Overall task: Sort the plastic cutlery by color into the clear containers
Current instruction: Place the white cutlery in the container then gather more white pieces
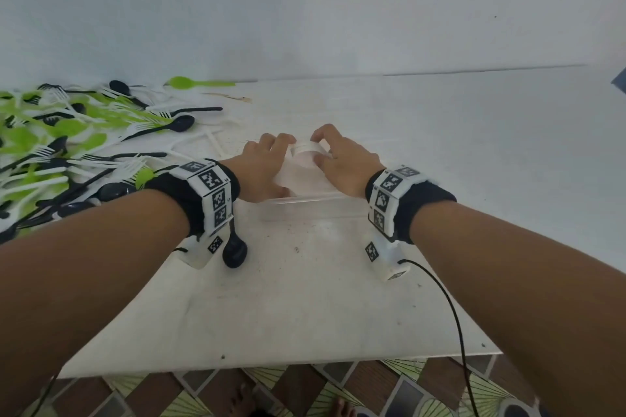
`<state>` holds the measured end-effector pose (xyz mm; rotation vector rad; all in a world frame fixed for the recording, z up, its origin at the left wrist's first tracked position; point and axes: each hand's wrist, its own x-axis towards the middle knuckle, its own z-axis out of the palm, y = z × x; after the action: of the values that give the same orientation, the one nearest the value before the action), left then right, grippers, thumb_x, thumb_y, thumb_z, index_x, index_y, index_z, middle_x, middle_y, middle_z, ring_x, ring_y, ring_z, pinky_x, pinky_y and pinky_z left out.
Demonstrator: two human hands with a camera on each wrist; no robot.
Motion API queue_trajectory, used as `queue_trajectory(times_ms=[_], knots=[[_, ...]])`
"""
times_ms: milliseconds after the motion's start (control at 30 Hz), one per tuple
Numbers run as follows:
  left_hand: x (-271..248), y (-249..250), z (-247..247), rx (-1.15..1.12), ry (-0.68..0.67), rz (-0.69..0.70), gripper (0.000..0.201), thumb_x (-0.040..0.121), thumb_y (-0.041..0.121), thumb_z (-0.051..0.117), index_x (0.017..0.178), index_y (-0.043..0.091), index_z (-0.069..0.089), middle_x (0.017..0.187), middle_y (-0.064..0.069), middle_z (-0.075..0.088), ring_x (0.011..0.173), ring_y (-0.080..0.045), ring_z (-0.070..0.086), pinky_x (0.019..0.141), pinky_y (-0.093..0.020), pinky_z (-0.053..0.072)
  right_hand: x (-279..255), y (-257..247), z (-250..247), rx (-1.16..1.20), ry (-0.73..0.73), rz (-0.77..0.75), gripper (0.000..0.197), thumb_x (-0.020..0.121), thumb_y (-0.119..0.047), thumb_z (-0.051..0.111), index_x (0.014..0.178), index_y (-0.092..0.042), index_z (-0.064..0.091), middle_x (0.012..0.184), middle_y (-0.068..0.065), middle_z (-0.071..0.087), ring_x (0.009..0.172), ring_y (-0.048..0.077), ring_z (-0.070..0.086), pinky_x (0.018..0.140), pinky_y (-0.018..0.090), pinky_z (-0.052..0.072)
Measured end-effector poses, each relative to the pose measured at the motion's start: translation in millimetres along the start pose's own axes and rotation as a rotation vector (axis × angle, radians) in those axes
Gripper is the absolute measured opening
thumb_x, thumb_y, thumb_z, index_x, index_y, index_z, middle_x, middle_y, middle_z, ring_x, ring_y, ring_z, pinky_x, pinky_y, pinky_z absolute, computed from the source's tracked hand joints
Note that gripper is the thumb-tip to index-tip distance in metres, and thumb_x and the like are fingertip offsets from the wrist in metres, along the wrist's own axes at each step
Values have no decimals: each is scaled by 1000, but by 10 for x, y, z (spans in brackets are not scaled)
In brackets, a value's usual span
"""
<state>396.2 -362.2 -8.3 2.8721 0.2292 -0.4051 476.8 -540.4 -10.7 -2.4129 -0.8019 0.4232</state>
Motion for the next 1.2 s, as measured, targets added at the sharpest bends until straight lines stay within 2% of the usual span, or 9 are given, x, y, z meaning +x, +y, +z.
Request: queue_trajectory(times_ms=[100,200,267,400,500,800,900,1033,1200], knots=[[5,-4,5,-8,0,3,97,86,45,76,156,23,12,152,-11,26,137,-40,33,111,-52,35,-41,83,-142,40,-73,-35,19,96,-28,54,114,-34,52,103,-5,62,91,21,64,88,48,53],[-5,8,8,-2,2,5,98,86,46,76,156,22,12,153,-11,26,137,-40,33,111,-52,35,-120,130,-244,-49,-202,-107,21,92,-24,66,112,-30,65,98,-13,64,94,13,62,79,26,48],[-13,7,4,-5,5,2,98,86,47,76,156,23,12,153,-10,25,137,-39,33,112,-52,36,-163,85,-277,-71,-271,-139,20,90,-28,72,109,-31,71,93,-17,68,93,6,63,77,20,45],[-20,3,-1,-9,12,2,99,86,48,76,156,24,11,155,-9,24,138,-37,32,111,-51,37,-107,-68,-227,-104,-307,-125,18,81,-43,79,98,-37,78,91,-18,74,92,5,67,89,26,53],[-29,19,10,-23,20,-2,99,85,46,76,157,23,12,155,-9,25,138,-37,32,111,-50,37,-33,-109,-109,-192,-301,-126,15,74,-40,81,89,-39,77,86,-21,72,88,7,67,91,33,56],[-2,-33,30,-74,37,16,99,82,44,79,156,27,15,153,-8,28,138,-37,33,113,-52,34,67,-155,-8,-311,-244,-150,11,83,-23,73,79,-31,68,89,-19,60,85,12,61,68,24,44],[4,-77,-90,-123,-38,23,101,82,44,80,157,33,14,159,-1,25,144,-31,31,117,-50,32,81,-135,6,-314,-242,-136,6,81,-25,73,80,-30,71,88,-17,65,80,10,62,65,24,46],[3,-205,-359,-306,-144,42,87,91,21,76,160,35,26,165,11,27,152,-15,27,122,-30,21,75,-138,-25,-321,-259,-118,9,75,-30,78,81,-27,72,88,-12,71,82,14,66,74,30,55],[10,-248,-371,-248,-84,45,76,94,11,70,157,34,35,163,8,35,146,-17,39,121,-29,26,94,-315,57,-358,-262,-169,16,85,-22,71,71,-26,67,86,-6,71,83,20,67,76,31,56]])
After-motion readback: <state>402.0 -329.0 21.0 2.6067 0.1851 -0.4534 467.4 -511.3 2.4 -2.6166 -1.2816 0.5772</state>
